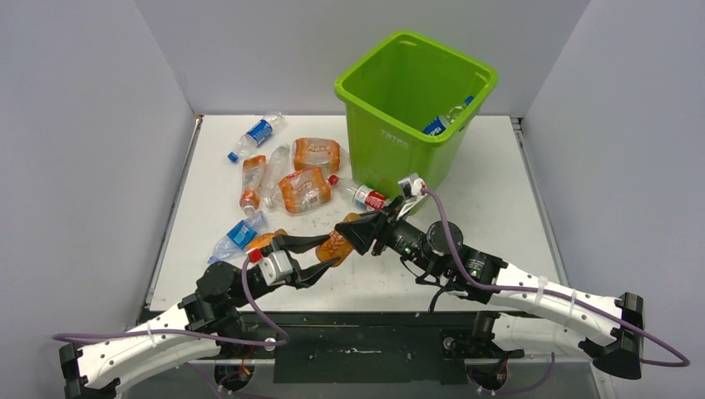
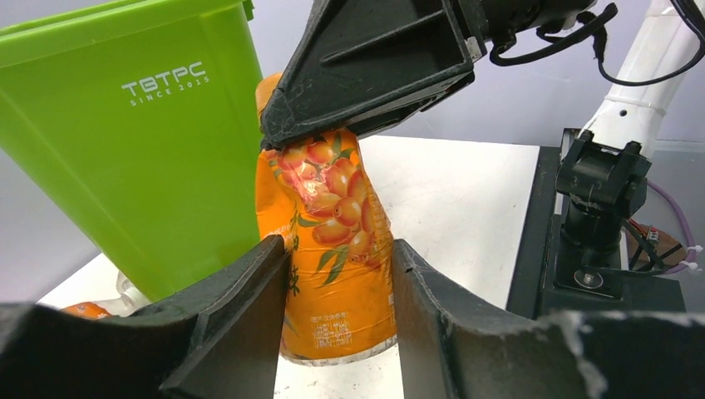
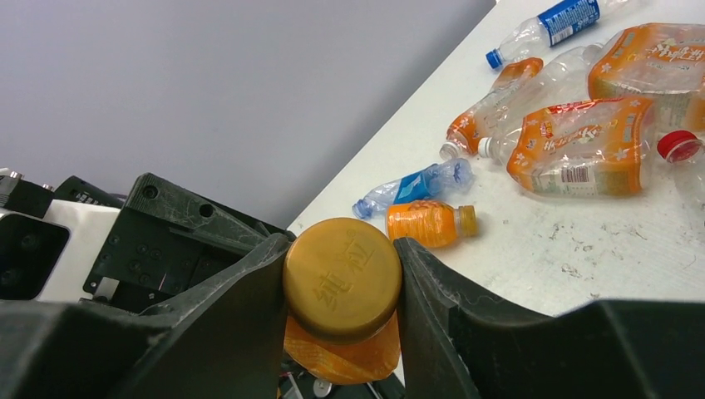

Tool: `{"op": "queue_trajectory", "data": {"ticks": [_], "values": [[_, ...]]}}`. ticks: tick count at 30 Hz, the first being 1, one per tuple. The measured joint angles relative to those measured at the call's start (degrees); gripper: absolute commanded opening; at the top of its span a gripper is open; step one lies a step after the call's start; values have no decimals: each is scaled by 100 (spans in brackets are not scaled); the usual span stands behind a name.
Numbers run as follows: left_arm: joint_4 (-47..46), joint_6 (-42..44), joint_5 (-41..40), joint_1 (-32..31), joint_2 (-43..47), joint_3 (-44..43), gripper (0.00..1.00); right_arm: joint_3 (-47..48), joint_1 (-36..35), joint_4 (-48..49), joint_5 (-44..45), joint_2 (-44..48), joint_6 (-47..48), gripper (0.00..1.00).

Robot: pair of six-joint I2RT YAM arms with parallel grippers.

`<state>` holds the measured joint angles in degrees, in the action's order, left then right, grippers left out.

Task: Put the plastic bottles in the bin
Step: Pick up the plastic bottle at the center of the board, then place the plastic bottle in the trash bin.

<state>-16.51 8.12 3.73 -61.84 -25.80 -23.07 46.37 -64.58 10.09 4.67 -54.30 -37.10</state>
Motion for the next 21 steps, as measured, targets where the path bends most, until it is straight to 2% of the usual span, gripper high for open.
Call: {"op": "queue_trajectory", "data": {"ticks": [1,3,4,5,9,14,17,21], "values": [[-9,-13,-15,0,-11,0,53,4,-2,-4,-2,0,20,5],[-24,-46,-70,0,-17,0,75,26,0,-42,-9,0,46,5],[-31,-55,-98,-2,-17,0,89,42,0,-85,-20,2,55,5],[-42,-81,-160,-4,-7,0,98,74,-2,-157,-33,9,70,5],[-81,-186,-555,-7,175,35,96,629,-2,-940,2,57,337,5],[-219,-201,-1051,-7,424,68,96,2618,-2,-2332,426,39,1058,5],[-214,-243,-1325,-4,424,68,96,3873,-4,-2702,944,2,1580,5],[-59,-297,-1661,-4,328,50,96,5038,-2,-2793,2081,-149,2387,5]]}}
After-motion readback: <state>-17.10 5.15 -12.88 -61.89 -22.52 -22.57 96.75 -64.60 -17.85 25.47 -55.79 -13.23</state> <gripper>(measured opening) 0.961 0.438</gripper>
